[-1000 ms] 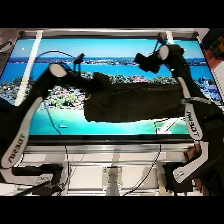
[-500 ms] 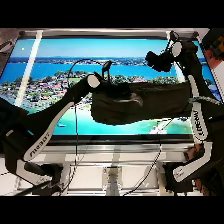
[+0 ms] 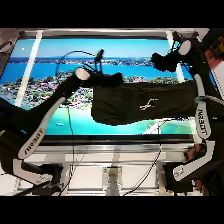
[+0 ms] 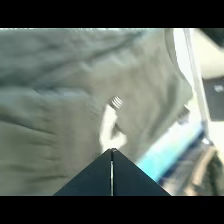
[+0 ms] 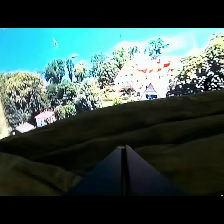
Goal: Fold the clothes and pants, and hang the long-sleeved shirts on hangers.
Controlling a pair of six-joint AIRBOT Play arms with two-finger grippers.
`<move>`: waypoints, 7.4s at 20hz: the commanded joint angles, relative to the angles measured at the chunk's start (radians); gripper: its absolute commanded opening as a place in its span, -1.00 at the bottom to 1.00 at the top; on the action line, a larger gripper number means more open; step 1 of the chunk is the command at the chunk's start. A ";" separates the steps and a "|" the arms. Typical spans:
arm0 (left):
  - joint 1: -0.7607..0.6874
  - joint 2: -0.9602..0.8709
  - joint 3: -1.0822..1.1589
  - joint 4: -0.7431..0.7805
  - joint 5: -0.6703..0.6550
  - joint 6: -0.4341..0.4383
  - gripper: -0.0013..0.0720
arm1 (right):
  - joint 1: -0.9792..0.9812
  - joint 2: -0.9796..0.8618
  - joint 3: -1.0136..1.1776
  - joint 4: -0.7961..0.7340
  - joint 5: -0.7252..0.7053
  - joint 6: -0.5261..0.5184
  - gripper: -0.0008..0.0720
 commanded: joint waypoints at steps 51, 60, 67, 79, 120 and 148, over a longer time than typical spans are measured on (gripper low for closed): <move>0.378 -0.056 -0.372 -0.233 -0.234 0.440 -0.91 | -0.232 -0.049 -0.148 0.719 0.214 -0.552 -0.94; 0.607 0.208 -0.370 0.200 -0.243 0.208 -0.91 | -0.015 -0.172 -0.154 0.692 0.186 -0.534 -0.93; 0.747 0.384 -0.270 0.335 -0.378 0.105 -0.92 | 0.274 -0.260 -0.155 0.730 0.055 -0.461 -0.94; 0.685 0.383 0.017 0.444 -0.608 -0.037 -0.91 | 0.509 -0.394 -0.143 0.947 -0.500 -0.077 -0.94; -0.125 -0.193 0.546 0.027 0.189 -0.084 -0.91 | -0.436 -0.070 0.022 0.472 0.018 -0.263 -0.94; 0.277 0.382 0.545 0.528 -0.494 -0.242 -0.90 | -0.476 -0.182 -0.388 0.642 0.325 -0.486 0.96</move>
